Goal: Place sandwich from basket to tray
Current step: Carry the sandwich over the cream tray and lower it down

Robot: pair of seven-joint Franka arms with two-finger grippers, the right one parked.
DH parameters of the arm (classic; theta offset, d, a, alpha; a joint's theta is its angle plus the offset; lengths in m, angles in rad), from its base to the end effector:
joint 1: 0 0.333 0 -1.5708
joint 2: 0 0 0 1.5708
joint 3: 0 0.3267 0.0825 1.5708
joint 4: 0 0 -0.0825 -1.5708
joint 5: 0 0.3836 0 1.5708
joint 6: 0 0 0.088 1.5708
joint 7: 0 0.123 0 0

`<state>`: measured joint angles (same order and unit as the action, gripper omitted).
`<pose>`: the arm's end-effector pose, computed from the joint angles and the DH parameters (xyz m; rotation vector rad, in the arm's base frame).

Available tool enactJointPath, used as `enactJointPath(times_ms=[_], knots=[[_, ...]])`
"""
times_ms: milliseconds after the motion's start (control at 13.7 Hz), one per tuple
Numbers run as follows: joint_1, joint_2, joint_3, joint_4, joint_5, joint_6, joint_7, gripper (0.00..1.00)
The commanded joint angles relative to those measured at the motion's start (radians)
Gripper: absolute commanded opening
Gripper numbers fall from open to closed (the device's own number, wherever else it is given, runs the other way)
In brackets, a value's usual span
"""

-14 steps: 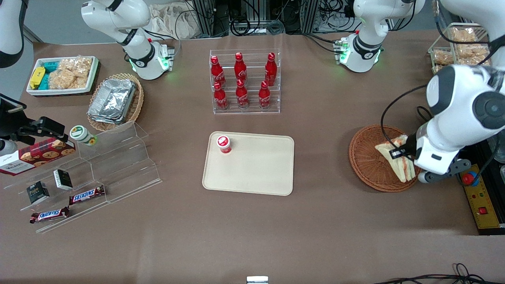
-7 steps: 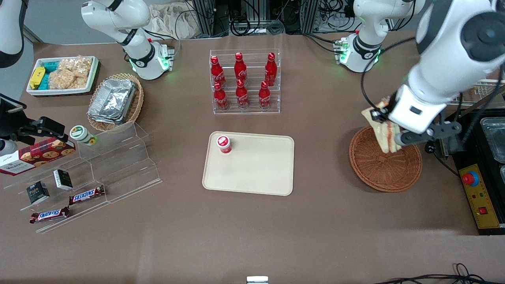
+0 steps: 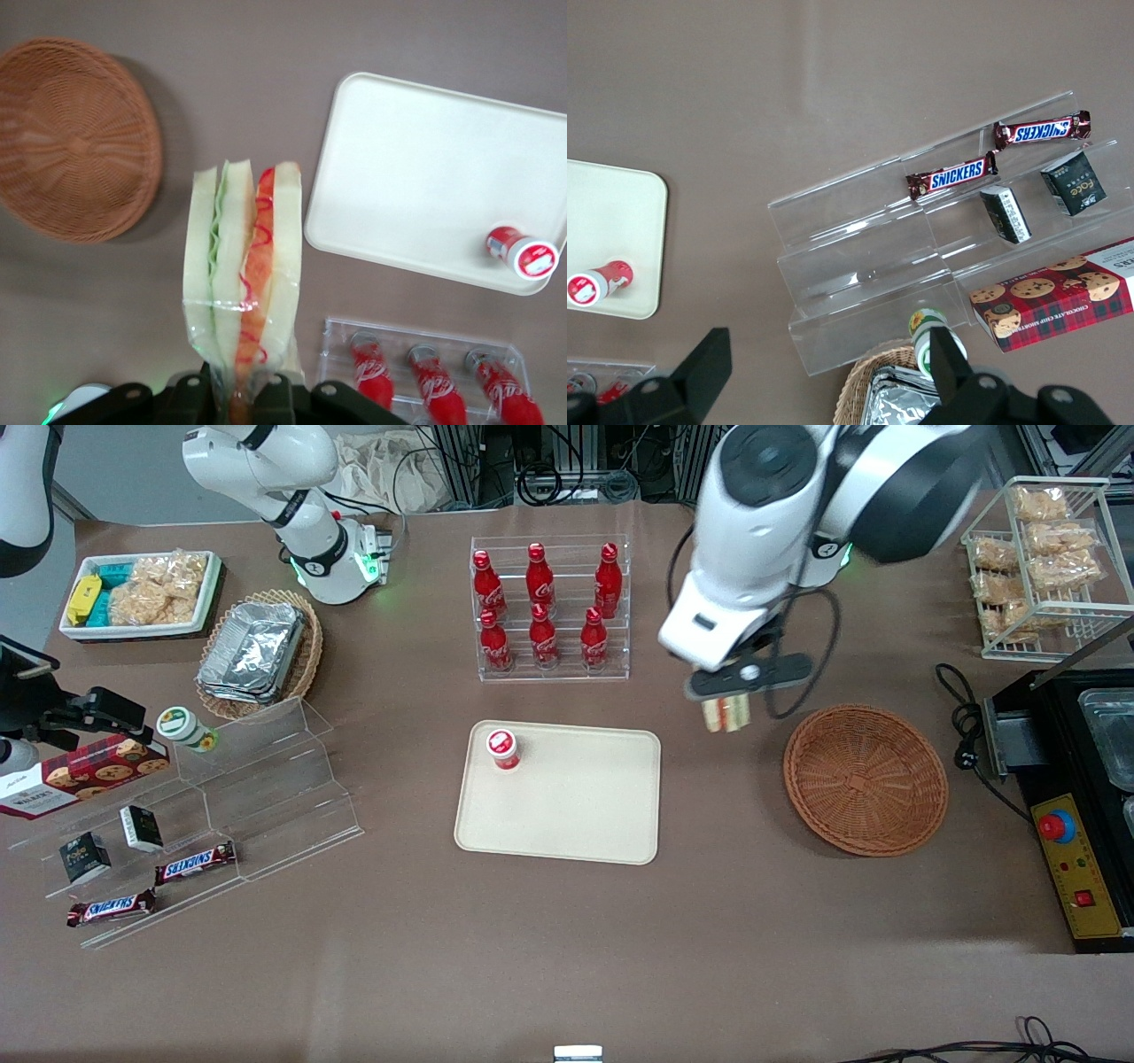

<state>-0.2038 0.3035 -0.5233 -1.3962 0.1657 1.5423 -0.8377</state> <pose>0.5108 -0.3682 0.5380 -3.0408 -0.1775 0.1115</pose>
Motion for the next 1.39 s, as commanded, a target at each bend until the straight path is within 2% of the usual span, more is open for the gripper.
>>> enactJointPath(times_ms=[0, 365, 802, 1021, 1167, 1240, 1312], knots=[[-0.008, 0.144, -0.001, 0.031, 0.017, 0.077, -0.038, 0.18], [-0.046, 0.356, 0.005, 0.029, 0.080, 0.318, -0.110, 0.18], [-0.054, 0.506, 0.006, 0.026, 0.084, 0.409, -0.115, 0.18], [-0.068, 0.554, 0.008, 0.026, 0.124, 0.449, -0.135, 0.20], [-0.068, 0.577, 0.008, 0.031, 0.149, 0.449, -0.149, 0.29], [-0.068, 0.583, 0.008, 0.034, 0.149, 0.458, -0.149, 0.44], [-0.068, 0.582, 0.008, 0.034, 0.149, 0.473, -0.150, 0.68]])
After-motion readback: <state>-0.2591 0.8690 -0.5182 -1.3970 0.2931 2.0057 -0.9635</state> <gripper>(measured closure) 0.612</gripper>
